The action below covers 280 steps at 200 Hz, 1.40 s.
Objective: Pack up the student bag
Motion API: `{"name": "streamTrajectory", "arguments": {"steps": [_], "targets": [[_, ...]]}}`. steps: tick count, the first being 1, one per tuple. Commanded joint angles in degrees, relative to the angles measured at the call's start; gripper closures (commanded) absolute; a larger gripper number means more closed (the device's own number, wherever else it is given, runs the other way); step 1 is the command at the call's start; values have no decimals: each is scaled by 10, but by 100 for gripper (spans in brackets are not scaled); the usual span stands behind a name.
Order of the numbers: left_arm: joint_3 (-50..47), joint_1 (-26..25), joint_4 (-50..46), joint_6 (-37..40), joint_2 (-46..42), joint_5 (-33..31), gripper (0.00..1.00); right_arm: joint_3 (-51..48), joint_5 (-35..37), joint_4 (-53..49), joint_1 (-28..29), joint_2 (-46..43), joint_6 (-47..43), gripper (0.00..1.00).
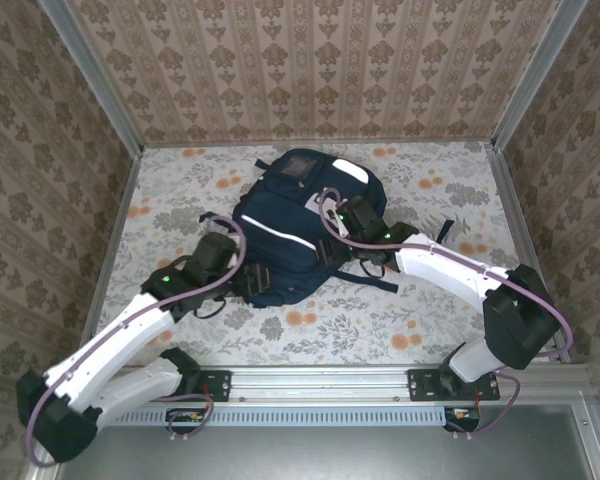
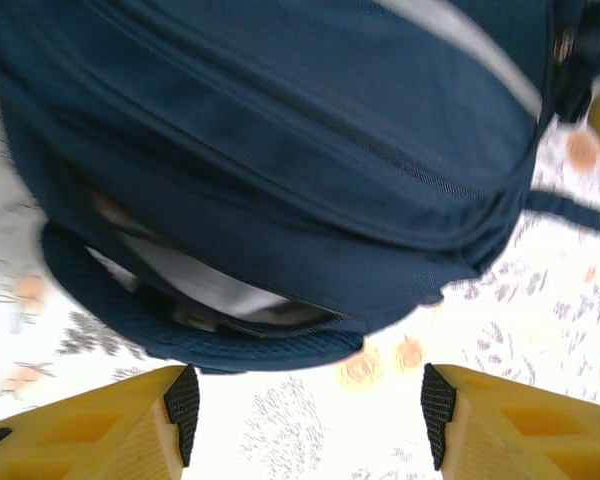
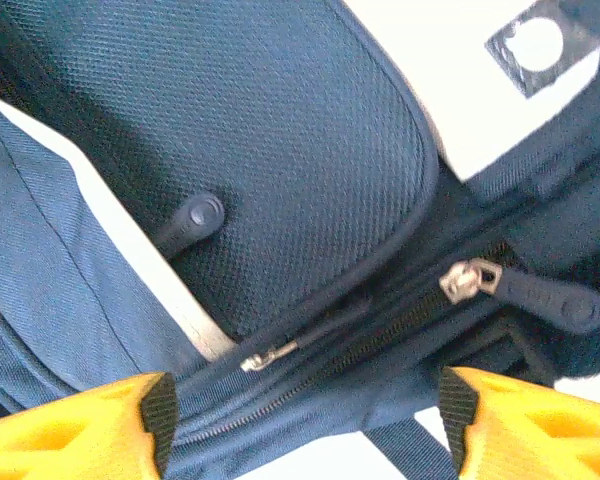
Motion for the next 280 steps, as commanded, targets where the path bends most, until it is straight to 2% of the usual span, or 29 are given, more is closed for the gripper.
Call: {"name": "streamTrajectory", "arguments": {"steps": [1, 28, 54, 85, 118, 166, 178, 189, 202, 242, 280], "targets": [[-18, 52, -37, 14, -36, 16, 37, 92, -13, -44, 2, 63, -86, 26], [-32, 95, -12, 27, -52, 84, 38, 238, -160, -144, -4, 191, -135, 27], [-27, 103, -4, 37, -54, 109, 38, 346, -205, -231, -4, 289, -143, 29], [-24, 106, -3, 47, -55, 120, 38, 362, -237, -249, 3, 311, -136, 34], [-28, 111, 4, 57, -46, 122, 38, 329, -306, -226, 18, 284, -122, 50], [-31, 117, 21, 62, -30, 125, 39, 329, -364, -217, 20, 295, -100, 59], [-34, 117, 20, 60, -27, 117, 38, 345, -341, -224, 22, 314, -94, 67], [-36, 118, 16, 60, -24, 115, 38, 367, -313, -238, 22, 334, -89, 80], [-34, 117, 8, 60, -21, 116, 37, 382, -298, -232, 20, 340, -63, 100], [-19, 113, -34, 68, -27, 111, 32, 372, -330, -78, -7, 286, 126, 100], [-26, 103, -34, 76, -24, 117, 35, 378, -367, -6, -39, 266, 262, 100]]}}
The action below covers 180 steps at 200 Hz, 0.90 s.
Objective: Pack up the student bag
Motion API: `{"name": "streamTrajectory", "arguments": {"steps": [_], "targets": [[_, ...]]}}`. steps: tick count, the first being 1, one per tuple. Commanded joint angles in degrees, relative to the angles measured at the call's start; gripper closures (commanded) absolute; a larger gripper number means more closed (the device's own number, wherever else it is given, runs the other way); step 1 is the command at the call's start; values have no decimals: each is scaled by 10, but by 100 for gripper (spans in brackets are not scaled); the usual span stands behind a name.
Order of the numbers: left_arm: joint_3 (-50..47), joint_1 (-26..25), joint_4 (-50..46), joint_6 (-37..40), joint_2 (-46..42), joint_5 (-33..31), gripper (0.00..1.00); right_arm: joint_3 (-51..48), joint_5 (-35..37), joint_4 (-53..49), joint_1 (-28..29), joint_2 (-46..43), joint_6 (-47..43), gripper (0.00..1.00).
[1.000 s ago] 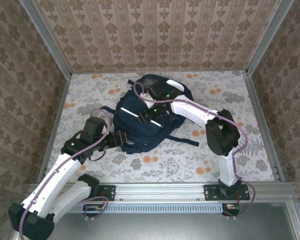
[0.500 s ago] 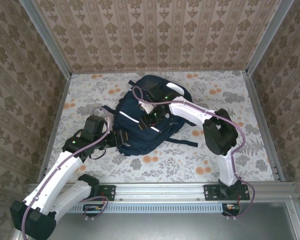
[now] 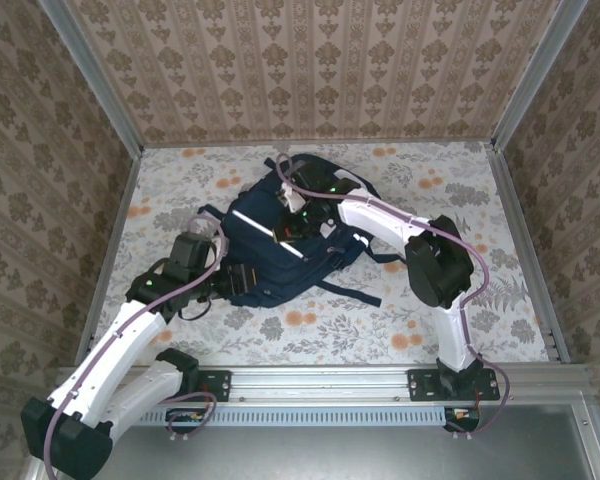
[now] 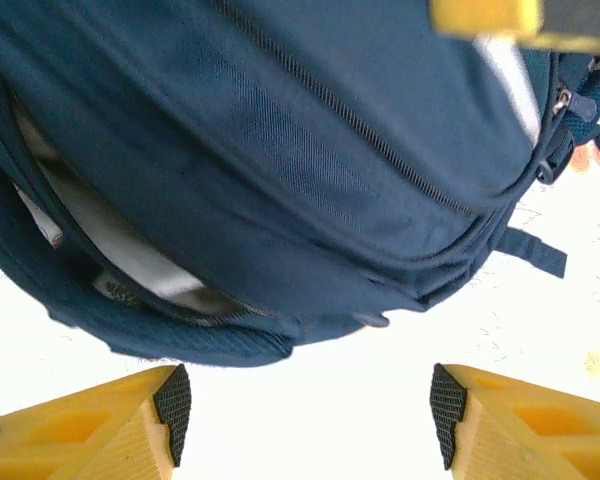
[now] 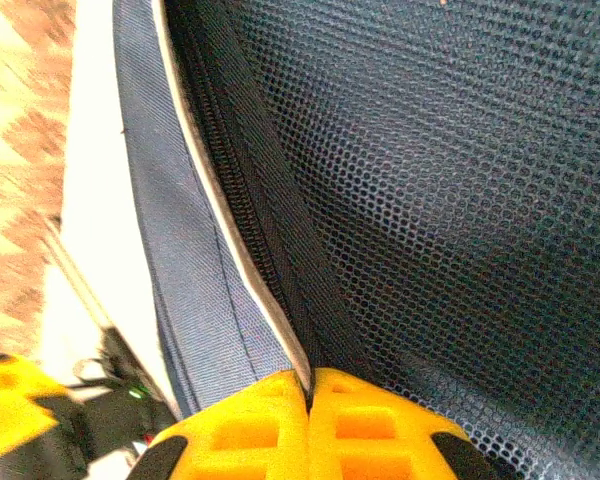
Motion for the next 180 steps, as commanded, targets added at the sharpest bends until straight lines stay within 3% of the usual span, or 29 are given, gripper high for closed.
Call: {"name": "streamTrajectory", "arguments": {"steps": [1, 40, 101, 180], "targets": [[2, -10, -13, 18, -2, 2, 35, 15, -30, 106, -26, -41, 133, 100], [8, -20, 0, 35, 25, -20, 41, 16, -69, 141, -39, -45, 197, 100], [31, -82, 64, 73, 112, -99, 48, 3, -113, 211, -67, -52, 305, 100], [-16, -118, 203, 65, 172, -239, 46, -28, -145, 317, -86, -54, 415, 100]]}}
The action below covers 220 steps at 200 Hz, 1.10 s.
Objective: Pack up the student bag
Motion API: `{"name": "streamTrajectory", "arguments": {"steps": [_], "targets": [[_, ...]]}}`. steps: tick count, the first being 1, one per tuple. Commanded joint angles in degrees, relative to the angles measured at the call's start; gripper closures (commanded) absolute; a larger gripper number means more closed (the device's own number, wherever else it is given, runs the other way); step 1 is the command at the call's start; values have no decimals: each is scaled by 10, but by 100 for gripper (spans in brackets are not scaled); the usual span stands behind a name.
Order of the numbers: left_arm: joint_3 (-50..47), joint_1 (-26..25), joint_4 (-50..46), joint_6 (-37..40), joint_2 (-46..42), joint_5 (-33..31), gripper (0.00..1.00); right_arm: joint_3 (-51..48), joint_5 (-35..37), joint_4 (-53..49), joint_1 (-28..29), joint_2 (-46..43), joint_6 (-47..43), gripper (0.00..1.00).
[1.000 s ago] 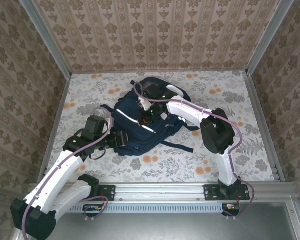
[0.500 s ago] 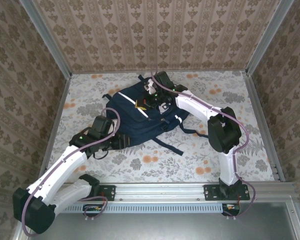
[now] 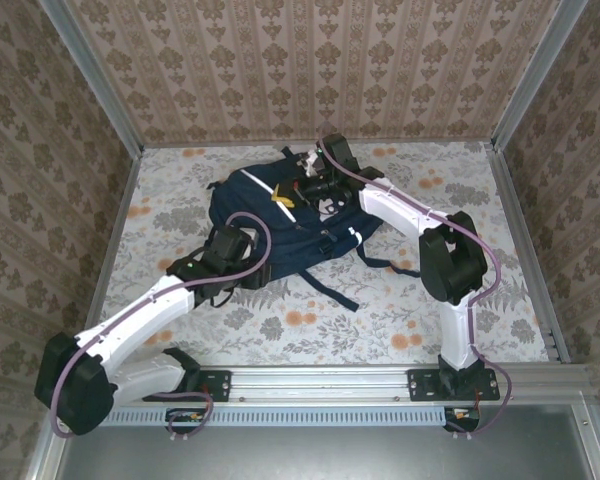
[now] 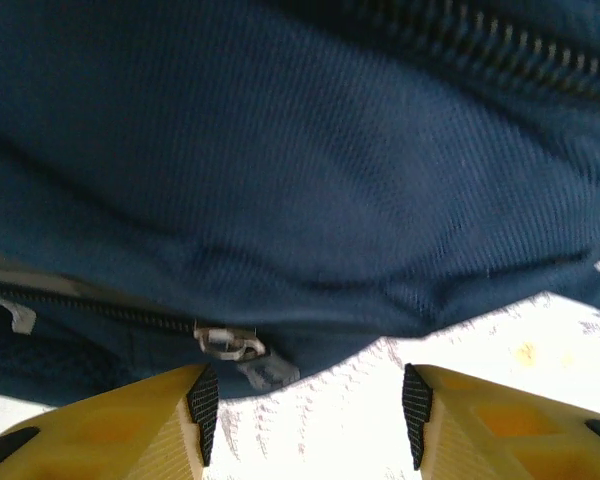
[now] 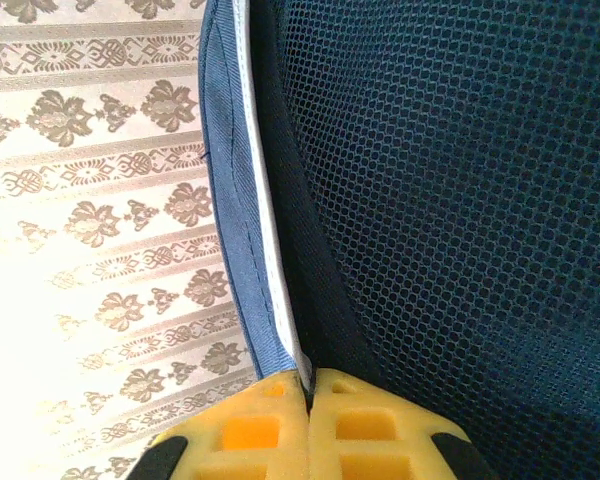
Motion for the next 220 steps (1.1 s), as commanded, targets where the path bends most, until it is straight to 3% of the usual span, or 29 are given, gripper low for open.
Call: {"name": "streamTrajectory", "arguments": {"steps": [1, 52, 119, 169, 191, 220], "targets": [[-21, -6, 65, 0, 17, -71, 46, -10, -20, 94, -14, -36, 65, 100], [-62, -8, 123, -11, 42, -110, 54, -19, -30, 128, -19, -37, 101, 100], [-86, -7, 132, 1, 40, -128, 84, -29, -33, 126, -19, -37, 89, 100], [-70, -1, 78, 16, -18, -74, 96, -2, 17, -66, -18, -40, -110, 100], [-68, 13, 56, 24, -45, -16, 97, 21, 85, -185, -14, -41, -237, 100], [-64, 13, 35, 27, -47, 36, 100, 17, 167, -259, -12, -50, -326, 100]]}}
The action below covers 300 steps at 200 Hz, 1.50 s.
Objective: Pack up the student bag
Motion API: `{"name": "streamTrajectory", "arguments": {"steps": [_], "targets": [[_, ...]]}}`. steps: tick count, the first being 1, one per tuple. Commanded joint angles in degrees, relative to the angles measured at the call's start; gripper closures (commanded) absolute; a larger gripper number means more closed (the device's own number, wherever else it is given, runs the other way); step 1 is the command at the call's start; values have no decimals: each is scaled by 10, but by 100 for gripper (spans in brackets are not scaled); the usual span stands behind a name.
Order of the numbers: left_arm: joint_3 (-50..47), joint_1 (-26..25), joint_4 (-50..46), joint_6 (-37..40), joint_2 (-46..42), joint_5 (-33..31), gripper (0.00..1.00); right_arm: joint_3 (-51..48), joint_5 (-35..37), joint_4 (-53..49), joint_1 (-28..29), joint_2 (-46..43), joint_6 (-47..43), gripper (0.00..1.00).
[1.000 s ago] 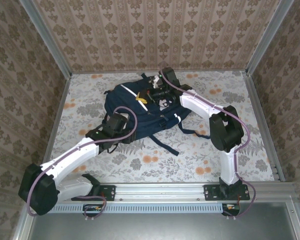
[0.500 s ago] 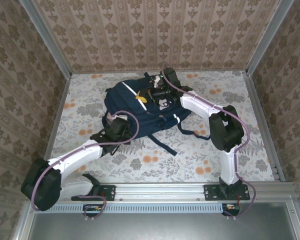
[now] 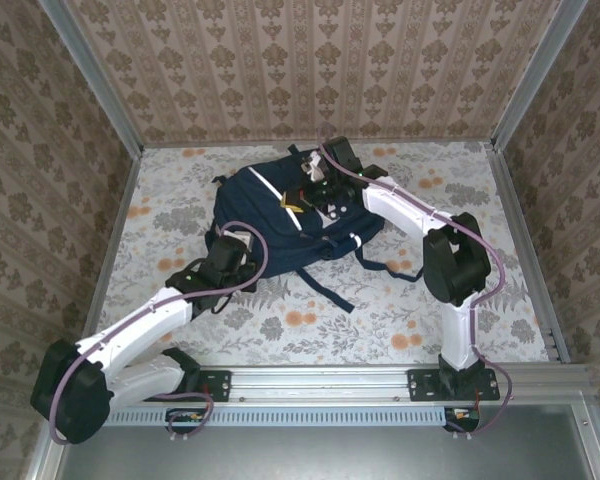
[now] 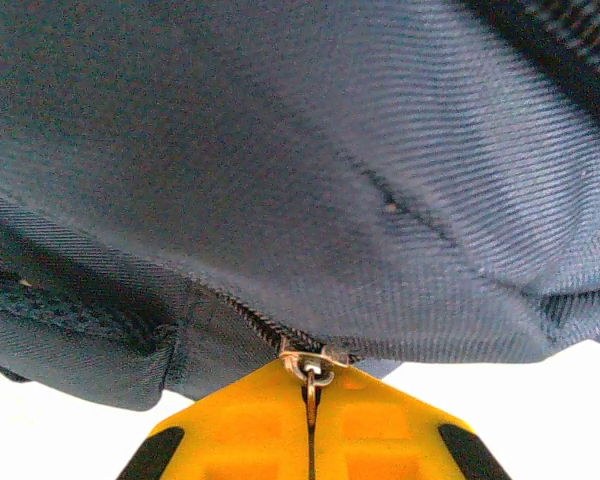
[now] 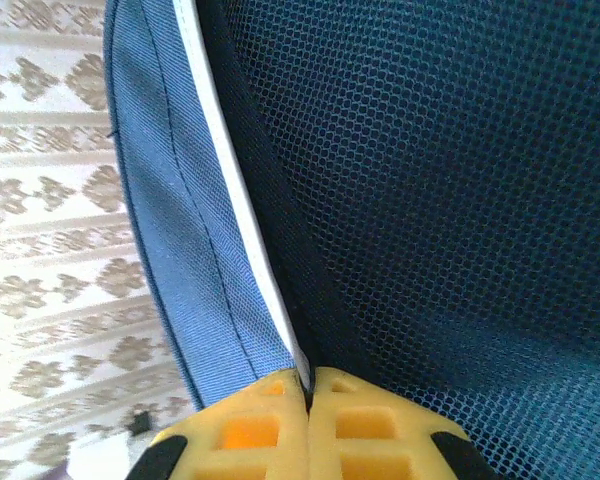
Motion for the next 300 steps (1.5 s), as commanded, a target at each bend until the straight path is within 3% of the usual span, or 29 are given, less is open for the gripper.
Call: {"name": "streamTrajectory", "arguments": {"steps": [1, 42, 66, 81, 95, 129, 149, 176, 202, 226, 245, 258, 271, 280, 300], "targets": [[12, 4, -52, 15, -8, 56, 100, 14, 110, -136, -7, -33, -135, 100], [27, -15, -58, 22, 9, 116, 100, 23, 324, -231, -3, -55, -236, 100], [28, -26, -15, 21, 26, 173, 100, -1, 343, -215, -2, -91, -217, 58], [36, -28, 6, 21, 47, 198, 100, -37, 353, -190, -2, -135, -184, 43], [51, -30, 18, 24, 66, 214, 100, -91, 346, -159, -5, -186, -126, 37], [74, -34, 77, 21, 111, 256, 100, -271, 182, -35, -21, -277, 87, 38], [102, -41, 104, 18, 142, 282, 100, -361, 132, 11, -10, -288, 203, 40], [150, -70, 110, 32, 188, 299, 100, -465, 125, 152, 13, -304, 311, 37], [184, -93, 102, 42, 221, 307, 100, -480, 126, 206, 22, -286, 347, 36], [199, -113, 90, 57, 230, 310, 100, -501, 137, 253, 23, -272, 375, 37], [204, -122, 77, 67, 231, 305, 100, -515, 145, 292, 23, -262, 384, 44], [202, -128, 66, 73, 230, 305, 100, -515, 151, 288, 23, -255, 372, 60], [203, -133, 46, 80, 230, 304, 100, -515, 170, 265, 22, -257, 353, 86], [201, -133, 30, 85, 228, 301, 100, -508, 183, 233, 22, -260, 329, 99], [194, -132, 0, 97, 219, 286, 100, -482, 213, 157, 21, -269, 268, 100]]}}
